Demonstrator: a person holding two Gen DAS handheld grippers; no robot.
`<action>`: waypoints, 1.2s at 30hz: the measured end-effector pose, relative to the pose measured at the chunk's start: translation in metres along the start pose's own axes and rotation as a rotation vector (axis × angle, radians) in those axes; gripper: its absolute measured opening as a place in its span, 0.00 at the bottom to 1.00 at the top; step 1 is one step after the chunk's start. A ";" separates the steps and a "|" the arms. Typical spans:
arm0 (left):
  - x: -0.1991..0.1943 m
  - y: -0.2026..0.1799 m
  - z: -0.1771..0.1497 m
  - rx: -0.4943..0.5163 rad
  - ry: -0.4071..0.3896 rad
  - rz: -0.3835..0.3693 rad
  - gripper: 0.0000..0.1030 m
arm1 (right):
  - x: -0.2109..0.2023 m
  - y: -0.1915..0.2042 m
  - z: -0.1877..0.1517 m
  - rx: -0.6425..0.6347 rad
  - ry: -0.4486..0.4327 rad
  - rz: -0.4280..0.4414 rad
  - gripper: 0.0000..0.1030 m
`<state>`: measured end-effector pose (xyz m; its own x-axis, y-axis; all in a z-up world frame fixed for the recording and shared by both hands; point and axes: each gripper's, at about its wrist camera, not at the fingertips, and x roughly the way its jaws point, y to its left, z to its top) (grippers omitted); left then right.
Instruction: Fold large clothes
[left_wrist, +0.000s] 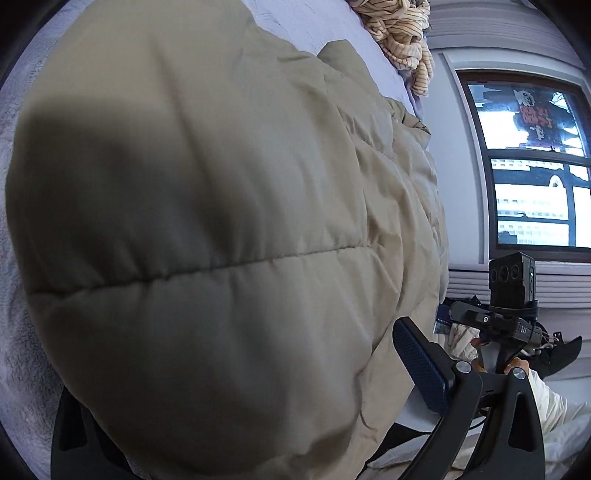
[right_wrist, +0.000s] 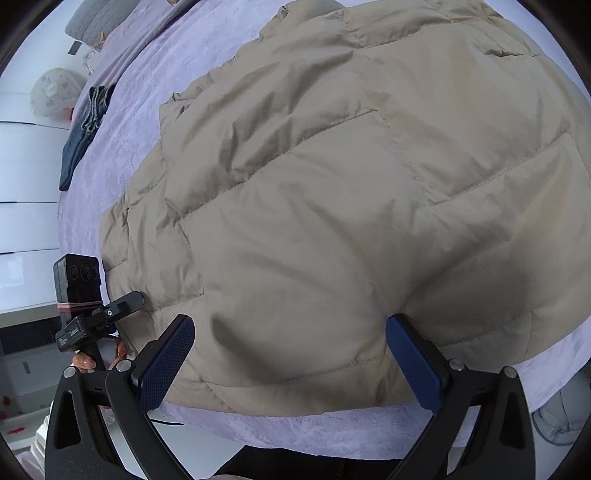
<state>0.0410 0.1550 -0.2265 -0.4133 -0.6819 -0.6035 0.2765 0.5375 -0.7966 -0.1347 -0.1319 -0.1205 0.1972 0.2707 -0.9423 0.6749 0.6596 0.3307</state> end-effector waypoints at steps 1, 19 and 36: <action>0.000 -0.001 0.001 0.006 -0.003 -0.006 0.77 | 0.000 0.001 0.000 0.000 0.002 -0.003 1.00; -0.030 -0.120 -0.012 0.053 -0.086 -0.086 0.31 | -0.025 -0.022 0.042 -0.078 -0.143 0.067 0.05; 0.106 -0.334 0.031 0.045 -0.062 0.271 0.31 | 0.037 -0.071 0.086 -0.075 0.055 0.336 0.00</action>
<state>-0.0683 -0.1126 -0.0252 -0.2656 -0.5461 -0.7945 0.4085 0.6827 -0.6058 -0.1139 -0.2293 -0.1836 0.3595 0.5176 -0.7764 0.5243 0.5763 0.6269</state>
